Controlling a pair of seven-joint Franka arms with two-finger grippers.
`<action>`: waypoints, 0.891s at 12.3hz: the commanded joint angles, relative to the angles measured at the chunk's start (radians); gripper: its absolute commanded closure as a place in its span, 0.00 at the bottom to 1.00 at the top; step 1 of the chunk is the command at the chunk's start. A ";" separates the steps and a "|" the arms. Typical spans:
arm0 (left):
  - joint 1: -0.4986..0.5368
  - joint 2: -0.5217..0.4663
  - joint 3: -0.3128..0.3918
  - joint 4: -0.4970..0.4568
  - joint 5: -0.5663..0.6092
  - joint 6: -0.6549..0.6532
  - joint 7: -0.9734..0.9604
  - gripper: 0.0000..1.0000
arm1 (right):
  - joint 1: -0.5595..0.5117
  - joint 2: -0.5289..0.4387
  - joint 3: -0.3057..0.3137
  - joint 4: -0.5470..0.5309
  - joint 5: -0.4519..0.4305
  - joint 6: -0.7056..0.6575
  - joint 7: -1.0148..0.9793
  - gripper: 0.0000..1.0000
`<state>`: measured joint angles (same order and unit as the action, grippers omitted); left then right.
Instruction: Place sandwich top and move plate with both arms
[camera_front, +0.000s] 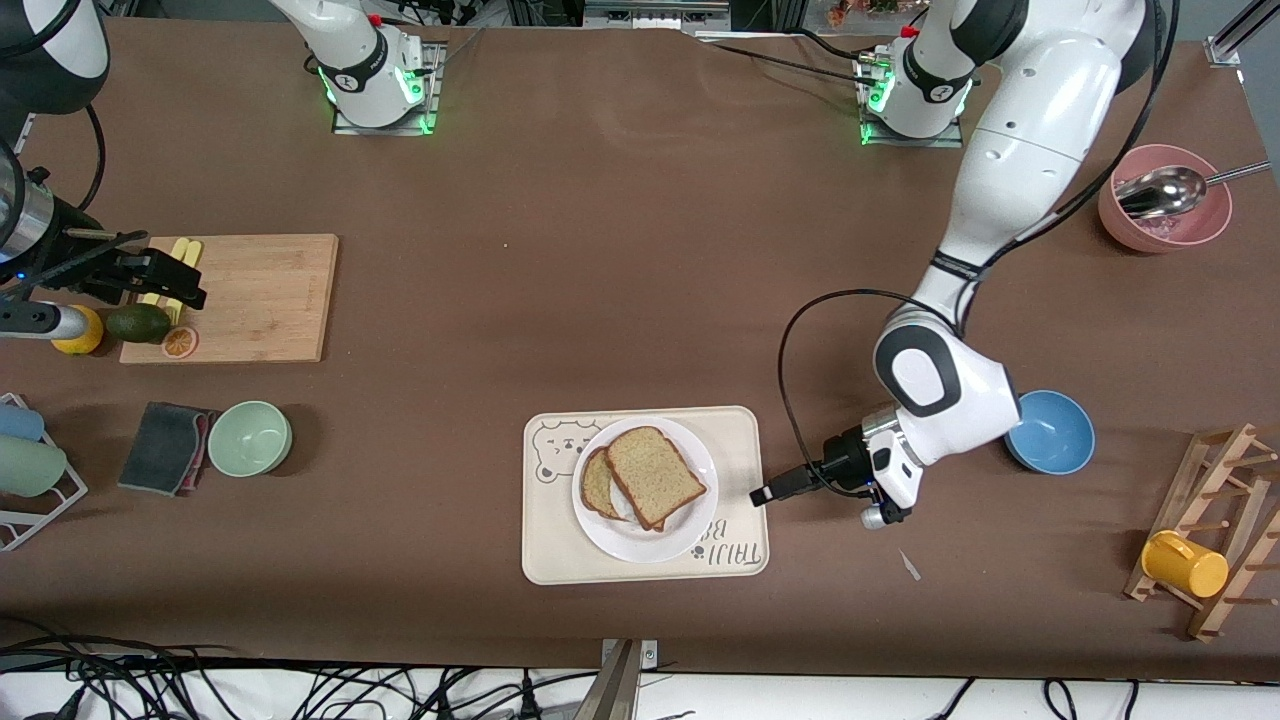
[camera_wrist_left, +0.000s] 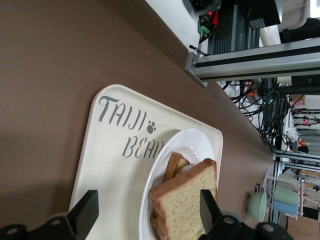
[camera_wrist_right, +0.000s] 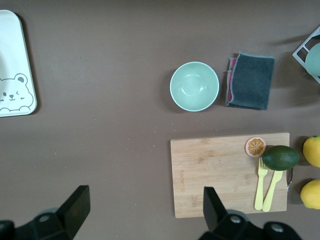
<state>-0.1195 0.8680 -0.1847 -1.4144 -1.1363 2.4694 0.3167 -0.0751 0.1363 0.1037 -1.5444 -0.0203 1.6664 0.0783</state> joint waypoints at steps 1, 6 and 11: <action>0.021 -0.037 0.001 -0.012 0.107 -0.073 -0.088 0.06 | -0.006 -0.009 0.007 0.004 0.013 -0.011 0.006 0.00; 0.059 -0.090 0.011 -0.012 0.265 -0.182 -0.240 0.00 | -0.006 -0.009 0.005 0.004 0.005 -0.011 0.005 0.00; 0.124 -0.162 0.025 -0.012 0.390 -0.349 -0.342 0.00 | -0.005 -0.009 0.007 0.004 0.002 -0.011 0.006 0.00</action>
<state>-0.0153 0.7596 -0.1664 -1.4123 -0.8442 2.1895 0.0427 -0.0750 0.1358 0.1040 -1.5437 -0.0204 1.6664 0.0783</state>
